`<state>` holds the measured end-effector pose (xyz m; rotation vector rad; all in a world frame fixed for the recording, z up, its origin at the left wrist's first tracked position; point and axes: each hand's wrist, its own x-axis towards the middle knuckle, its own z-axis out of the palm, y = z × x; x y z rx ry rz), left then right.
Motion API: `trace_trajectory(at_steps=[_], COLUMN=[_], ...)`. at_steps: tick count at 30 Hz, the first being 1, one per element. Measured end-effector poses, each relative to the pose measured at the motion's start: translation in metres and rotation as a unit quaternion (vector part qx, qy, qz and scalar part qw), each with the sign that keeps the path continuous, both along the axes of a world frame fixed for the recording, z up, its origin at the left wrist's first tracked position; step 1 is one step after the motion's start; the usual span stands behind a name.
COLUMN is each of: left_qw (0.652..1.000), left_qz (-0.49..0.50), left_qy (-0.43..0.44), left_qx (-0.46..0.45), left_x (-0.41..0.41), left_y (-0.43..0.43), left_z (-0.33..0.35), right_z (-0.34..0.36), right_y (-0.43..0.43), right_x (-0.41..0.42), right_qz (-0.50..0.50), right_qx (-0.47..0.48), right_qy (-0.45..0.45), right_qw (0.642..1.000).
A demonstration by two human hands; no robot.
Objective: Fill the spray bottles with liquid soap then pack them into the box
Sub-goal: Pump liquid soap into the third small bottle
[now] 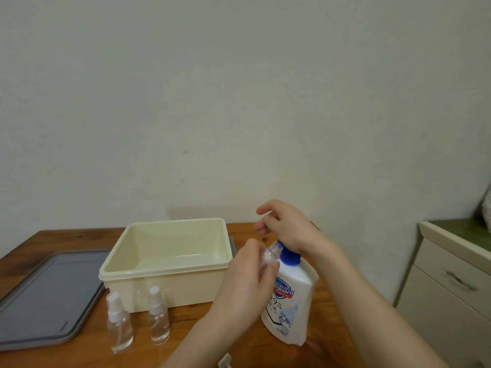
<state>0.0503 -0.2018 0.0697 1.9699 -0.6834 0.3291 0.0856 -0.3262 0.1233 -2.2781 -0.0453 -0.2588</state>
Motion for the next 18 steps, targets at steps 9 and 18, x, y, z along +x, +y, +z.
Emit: trace_trajectory(at_steps=[9, 18], left_qw=[1.000, 1.000], left_qz=[0.005, -0.001], left_qy=[0.007, 0.018], left_qx=[-0.021, -0.004], left_x=[0.000, 0.000], left_y=[-0.002, 0.000], left_z=[0.009, 0.006], right_z=[0.015, 0.010], right_y=[-0.002, 0.001], right_x=[0.006, 0.002], right_qz=[-0.002, -0.012], right_qx=[-0.063, -0.065], right_qy=[0.044, 0.067], right_qw=[0.997, 0.996])
